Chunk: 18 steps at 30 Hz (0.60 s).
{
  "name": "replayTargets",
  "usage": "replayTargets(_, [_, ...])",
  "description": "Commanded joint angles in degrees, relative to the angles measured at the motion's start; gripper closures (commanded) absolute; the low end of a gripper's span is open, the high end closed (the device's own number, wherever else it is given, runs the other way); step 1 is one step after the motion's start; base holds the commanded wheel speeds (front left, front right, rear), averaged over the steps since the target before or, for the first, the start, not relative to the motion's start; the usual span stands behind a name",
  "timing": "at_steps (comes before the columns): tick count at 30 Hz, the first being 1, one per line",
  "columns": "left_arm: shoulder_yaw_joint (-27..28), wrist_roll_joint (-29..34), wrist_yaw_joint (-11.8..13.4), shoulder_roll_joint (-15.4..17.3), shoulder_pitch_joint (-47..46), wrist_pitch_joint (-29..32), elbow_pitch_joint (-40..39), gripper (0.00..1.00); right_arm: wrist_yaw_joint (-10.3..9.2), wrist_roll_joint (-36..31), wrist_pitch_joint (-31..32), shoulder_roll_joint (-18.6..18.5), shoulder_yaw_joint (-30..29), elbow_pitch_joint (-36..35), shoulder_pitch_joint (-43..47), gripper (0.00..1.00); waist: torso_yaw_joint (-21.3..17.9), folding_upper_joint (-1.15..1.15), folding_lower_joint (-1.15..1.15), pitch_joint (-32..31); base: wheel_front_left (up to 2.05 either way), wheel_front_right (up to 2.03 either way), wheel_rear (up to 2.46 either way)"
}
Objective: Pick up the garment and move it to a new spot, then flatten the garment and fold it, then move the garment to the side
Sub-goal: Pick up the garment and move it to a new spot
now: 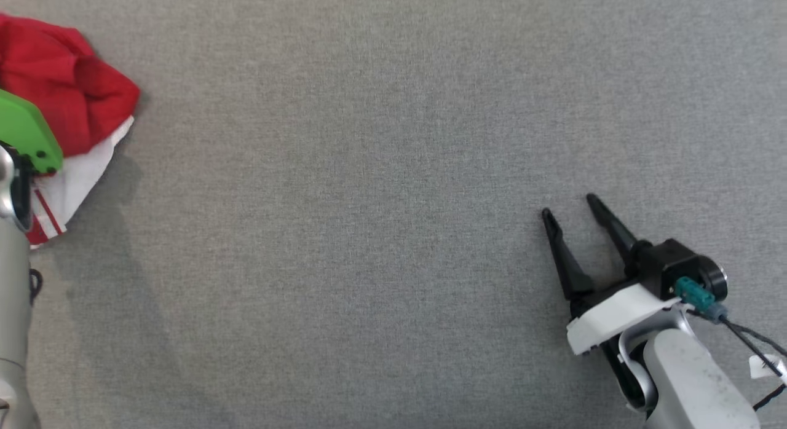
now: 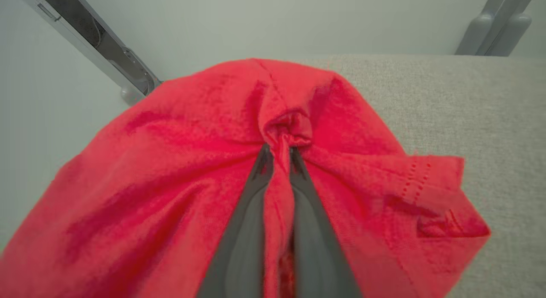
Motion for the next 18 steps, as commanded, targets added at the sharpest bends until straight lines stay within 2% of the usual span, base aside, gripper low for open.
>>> replayTargets(1, [-0.03,0.13,-0.79,1.13,-1.14,-0.3,-0.78,1.0,-0.06,0.2,-0.02,0.59,0.13,0.53,1.32,0.0,2.58,0.0,0.0,-6.14,0.0,0.0,0.0])
replayTargets(7, [-1.63,-0.19,-3.95,1.83,-0.96,1.02,-6.45,1.0,-0.06,0.18,-0.03,2.92,0.24,2.17,4.32,0.0,2.91,0.0,0.0,-12.36,0.0,0.0,0.0])
replayTargets(10, [-2.06,-2.24,-5.65,0.44,0.72,2.57,-11.22,1.0,-0.06,0.33,-0.03,3.8,-0.17,2.71,5.78,0.0,2.61,0.0,0.0,-14.76,0.0,0.0,0.0])
replayTargets(14, [-3.87,-5.87,-6.98,-1.89,4.33,6.0,-21.44,1.0,-0.06,0.2,-0.03,4.6,-1.25,3.23,7.93,0.0,1.93,0.0,0.0,-17.8,0.0,0.0,0.0])
replayTargets(18, [-6.56,-11.91,-7.39,-4.47,10.51,11.53,-35.3,1.0,-0.06,-0.28,-0.04,5.17,-2.33,3.45,9.75,0.0,0.3,0.0,0.0,-19.88,0.0,0.0,0.0])
